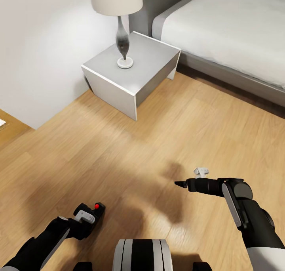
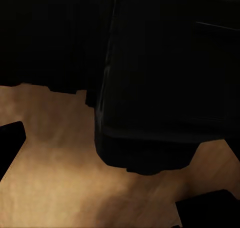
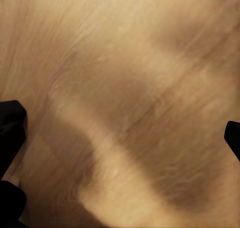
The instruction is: Attach the digital camera to the camera tripod in the bedroom.
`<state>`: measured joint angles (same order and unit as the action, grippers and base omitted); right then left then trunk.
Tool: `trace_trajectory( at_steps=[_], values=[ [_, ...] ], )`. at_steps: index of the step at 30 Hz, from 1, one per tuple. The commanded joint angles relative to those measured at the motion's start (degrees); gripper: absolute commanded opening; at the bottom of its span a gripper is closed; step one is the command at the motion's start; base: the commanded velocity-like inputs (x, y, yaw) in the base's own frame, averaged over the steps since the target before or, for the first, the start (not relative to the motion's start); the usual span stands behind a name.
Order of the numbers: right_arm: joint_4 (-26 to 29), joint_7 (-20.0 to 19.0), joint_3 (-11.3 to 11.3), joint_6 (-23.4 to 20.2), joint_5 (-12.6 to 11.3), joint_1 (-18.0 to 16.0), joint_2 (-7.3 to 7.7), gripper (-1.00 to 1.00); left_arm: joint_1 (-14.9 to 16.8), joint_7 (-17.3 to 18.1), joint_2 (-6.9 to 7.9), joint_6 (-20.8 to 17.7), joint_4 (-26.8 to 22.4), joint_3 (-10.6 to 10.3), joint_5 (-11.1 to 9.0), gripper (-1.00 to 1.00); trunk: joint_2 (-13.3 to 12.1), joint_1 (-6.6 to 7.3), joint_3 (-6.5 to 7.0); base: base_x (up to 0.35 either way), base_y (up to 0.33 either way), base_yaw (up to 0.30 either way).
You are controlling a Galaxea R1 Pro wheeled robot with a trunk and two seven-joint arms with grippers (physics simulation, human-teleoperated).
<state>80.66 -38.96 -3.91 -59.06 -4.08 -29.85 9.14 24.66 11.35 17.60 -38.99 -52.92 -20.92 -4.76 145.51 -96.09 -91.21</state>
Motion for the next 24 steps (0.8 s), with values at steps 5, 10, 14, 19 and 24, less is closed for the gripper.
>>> trace_trajectory(
  at_steps=[5,10,14,19,24],
  values=[
    [0.0,0.1,0.0,-0.4,-0.4,0.0,0.00,1.00,0.0,-0.2,0.07,-0.3,-0.1,-0.2,-0.4,1.00,0.0,0.01,-0.03,0.011,0.000,0.000],
    [0.0,0.1,0.0,-0.4,-0.4,0.0,0.00,1.00,0.0,-0.3,-0.03,-0.3,-0.1,-0.1,-0.4,1.00,0.0,0.01,-0.03,0.002,0.000,0.000],
    [0.0,0.1,0.0,-0.4,-0.4,0.0,0.00,1.00,0.0,-0.4,-1.27,-0.3,0.0,-0.1,-0.4,1.00,0.0,0.01,-0.03,0.000,0.000,0.000],
    [0.0,0.1,0.0,-0.4,-0.4,0.0,0.00,1.00,0.0,-0.4,-1.80,-0.3,-0.5,-0.1,-0.4,-1.00,0.0,0.01,-0.03,0.000,0.000,0.000],
    [0.0,0.1,0.0,-0.4,-0.4,0.0,0.00,1.00,0.0,-0.4,-1.93,-0.3,-1.0,-0.1,-0.4,-1.00,0.0,0.01,-0.03,0.000,0.000,0.000]
  ],
)
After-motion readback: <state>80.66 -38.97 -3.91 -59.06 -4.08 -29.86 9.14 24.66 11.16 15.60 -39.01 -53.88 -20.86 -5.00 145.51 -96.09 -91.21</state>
